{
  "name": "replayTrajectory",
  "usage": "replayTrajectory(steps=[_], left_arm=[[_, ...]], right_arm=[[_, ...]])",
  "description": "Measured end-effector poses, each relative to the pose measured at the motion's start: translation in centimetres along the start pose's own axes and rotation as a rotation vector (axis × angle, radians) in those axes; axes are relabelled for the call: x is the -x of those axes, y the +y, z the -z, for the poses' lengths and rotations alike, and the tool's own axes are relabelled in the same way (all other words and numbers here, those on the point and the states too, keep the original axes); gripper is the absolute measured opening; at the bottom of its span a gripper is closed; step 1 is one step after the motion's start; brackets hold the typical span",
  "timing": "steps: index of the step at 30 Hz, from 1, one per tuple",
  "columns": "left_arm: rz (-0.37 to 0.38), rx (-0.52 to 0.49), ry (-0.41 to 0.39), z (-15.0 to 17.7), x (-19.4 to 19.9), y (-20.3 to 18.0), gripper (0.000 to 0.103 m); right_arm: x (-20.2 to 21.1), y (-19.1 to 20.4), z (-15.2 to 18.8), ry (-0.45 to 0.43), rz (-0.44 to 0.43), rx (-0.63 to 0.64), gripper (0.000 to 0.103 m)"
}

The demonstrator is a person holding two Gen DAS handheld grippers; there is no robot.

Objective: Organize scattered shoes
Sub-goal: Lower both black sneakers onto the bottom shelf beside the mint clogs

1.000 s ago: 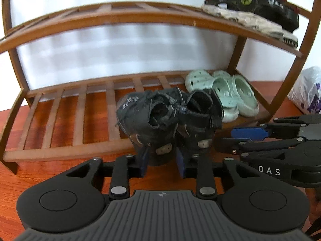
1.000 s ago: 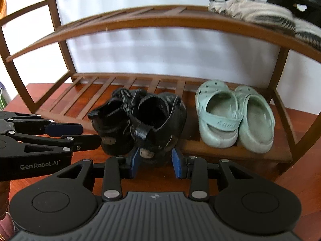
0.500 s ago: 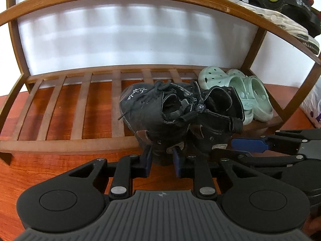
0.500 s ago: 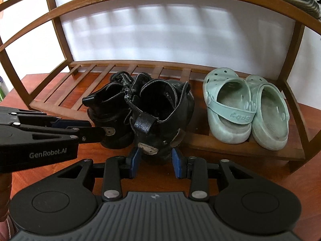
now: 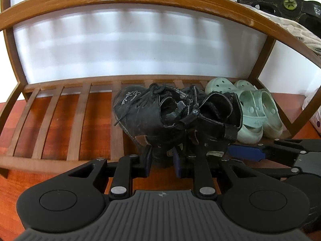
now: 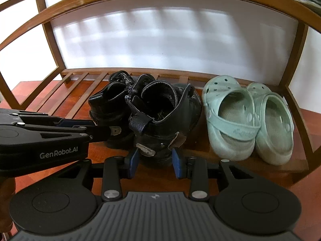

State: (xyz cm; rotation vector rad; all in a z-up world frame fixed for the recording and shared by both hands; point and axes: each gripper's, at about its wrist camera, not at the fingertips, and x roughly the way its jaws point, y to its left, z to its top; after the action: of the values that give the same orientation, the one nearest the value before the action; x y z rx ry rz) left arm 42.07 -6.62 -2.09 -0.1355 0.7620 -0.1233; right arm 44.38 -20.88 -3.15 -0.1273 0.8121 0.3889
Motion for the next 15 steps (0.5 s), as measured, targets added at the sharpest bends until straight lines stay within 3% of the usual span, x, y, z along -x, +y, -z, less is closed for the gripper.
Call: replayTrajectory(steps=[15], left_arm=[[0.007,0.007,0.011,-0.7,-0.4,0.3,0.026]], right_arm=[[-1.5,-0.1,-0.7,-0.001,0.007,-0.007,0.041]])
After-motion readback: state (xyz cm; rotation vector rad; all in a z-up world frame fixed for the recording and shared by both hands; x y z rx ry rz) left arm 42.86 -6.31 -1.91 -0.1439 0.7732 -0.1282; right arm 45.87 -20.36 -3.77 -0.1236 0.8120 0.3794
